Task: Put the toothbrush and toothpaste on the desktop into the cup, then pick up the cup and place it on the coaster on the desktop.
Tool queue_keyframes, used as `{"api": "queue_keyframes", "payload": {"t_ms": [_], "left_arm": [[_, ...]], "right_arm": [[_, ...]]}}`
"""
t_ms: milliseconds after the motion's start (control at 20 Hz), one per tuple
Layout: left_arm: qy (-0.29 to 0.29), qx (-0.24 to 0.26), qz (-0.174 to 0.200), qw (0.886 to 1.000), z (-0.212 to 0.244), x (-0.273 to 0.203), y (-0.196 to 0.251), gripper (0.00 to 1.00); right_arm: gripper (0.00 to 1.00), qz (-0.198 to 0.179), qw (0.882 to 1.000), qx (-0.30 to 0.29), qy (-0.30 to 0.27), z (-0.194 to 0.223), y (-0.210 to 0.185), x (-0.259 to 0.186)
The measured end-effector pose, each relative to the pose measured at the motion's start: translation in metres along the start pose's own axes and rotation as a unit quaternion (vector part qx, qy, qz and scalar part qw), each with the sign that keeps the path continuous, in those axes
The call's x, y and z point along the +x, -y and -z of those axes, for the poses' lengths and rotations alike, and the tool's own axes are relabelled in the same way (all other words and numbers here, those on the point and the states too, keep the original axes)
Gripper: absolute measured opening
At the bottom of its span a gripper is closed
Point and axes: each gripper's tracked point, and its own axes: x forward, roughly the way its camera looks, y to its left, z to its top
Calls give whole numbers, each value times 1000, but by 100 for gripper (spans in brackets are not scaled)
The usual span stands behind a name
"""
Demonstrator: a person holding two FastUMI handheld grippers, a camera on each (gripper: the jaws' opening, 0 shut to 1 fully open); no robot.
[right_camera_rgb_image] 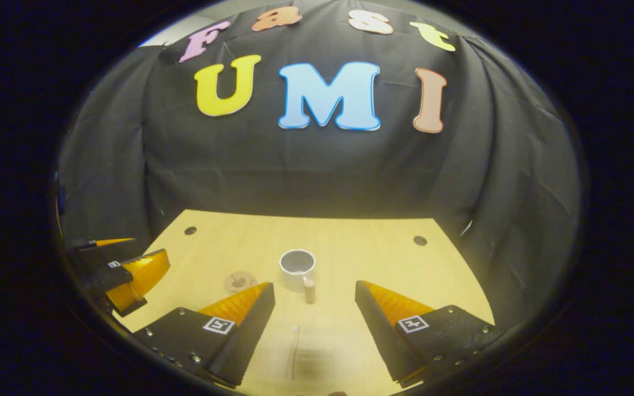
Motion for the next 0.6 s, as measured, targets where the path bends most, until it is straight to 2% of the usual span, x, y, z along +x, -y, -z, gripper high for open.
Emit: {"api": "queue_keyframes", "payload": {"t_ms": [350, 500, 600], "left_arm": [[-112, -7, 2, 994, 81, 32, 6, 94], [-155, -9, 7, 988, 118, 44, 9, 94], [-203, -21, 12, 979, 153, 50, 14, 94]], "right_arm": [[92, -15, 993, -10, -116, 68, -10, 34], [92, -23, 985, -7, -169, 96, -15, 43], [92, -35, 975, 0, -219, 124, -22, 51]]}}
